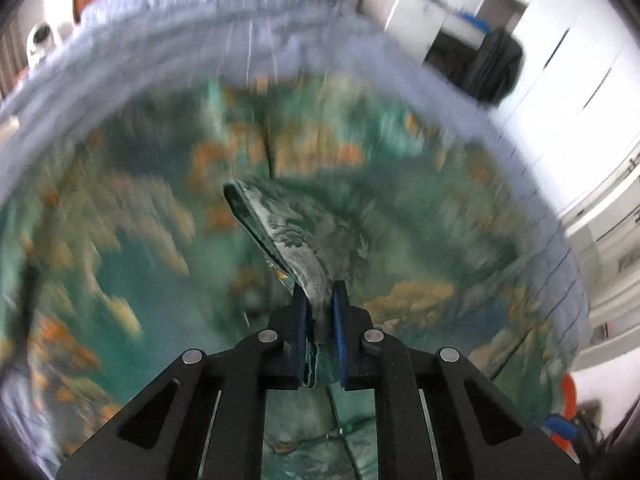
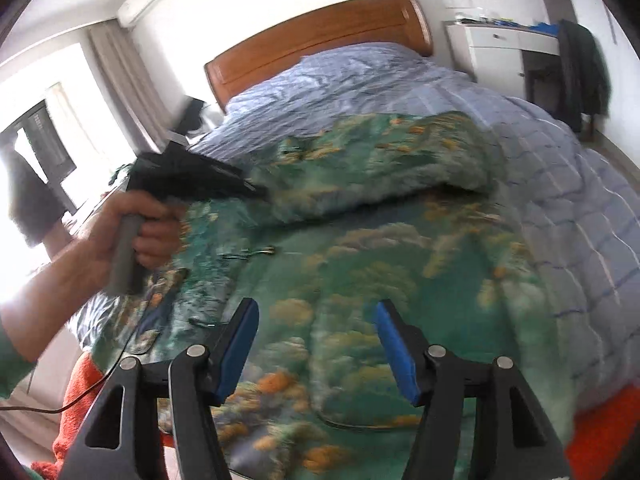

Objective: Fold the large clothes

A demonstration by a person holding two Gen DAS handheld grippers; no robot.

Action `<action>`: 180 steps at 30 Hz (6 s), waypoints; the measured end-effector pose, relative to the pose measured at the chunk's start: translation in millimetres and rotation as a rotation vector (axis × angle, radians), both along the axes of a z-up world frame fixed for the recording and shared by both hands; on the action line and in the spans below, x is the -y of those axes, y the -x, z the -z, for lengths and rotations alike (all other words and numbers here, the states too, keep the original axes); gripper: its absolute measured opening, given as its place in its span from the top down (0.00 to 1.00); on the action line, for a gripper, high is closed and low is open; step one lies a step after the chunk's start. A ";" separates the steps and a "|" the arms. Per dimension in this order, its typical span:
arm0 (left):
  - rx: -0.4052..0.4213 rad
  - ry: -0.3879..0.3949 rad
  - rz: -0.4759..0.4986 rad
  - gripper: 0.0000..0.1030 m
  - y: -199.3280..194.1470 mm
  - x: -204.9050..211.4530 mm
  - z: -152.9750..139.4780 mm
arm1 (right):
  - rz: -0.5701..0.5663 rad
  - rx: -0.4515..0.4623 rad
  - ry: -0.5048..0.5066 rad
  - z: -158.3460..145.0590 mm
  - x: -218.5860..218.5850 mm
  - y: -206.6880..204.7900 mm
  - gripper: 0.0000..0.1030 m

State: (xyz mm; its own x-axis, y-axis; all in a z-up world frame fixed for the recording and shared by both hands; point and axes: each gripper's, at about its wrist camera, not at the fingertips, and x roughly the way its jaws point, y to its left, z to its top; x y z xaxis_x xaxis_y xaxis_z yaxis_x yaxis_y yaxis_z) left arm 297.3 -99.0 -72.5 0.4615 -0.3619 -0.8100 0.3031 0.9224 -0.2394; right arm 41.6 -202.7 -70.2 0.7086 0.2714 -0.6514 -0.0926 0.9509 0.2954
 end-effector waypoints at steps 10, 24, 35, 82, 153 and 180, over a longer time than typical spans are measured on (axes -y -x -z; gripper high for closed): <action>-0.036 -0.002 -0.123 0.89 -15.7 -66.4 40.5 | 0.092 0.075 0.072 -43.1 61.1 -104.9 0.53; 0.050 -0.011 -0.186 0.82 6.9 -70.1 79.9 | 0.100 -0.276 0.111 62.4 62.9 -330.3 0.63; 0.055 0.018 -0.197 0.81 5.6 -74.9 85.4 | 0.052 -0.235 0.235 43.8 47.7 -297.4 0.62; 0.071 -0.227 -0.262 0.13 91.1 -204.2 30.5 | -0.006 -0.148 0.255 29.9 0.6 -128.2 0.40; 0.251 -0.344 -0.144 0.20 171.1 -139.7 36.9 | -0.088 -0.211 -0.218 9.0 -104.6 -251.4 0.84; 0.225 -0.113 -0.271 0.40 11.5 -184.5 -2.5 | -0.206 0.050 0.203 -24.7 -120.1 -287.6 0.45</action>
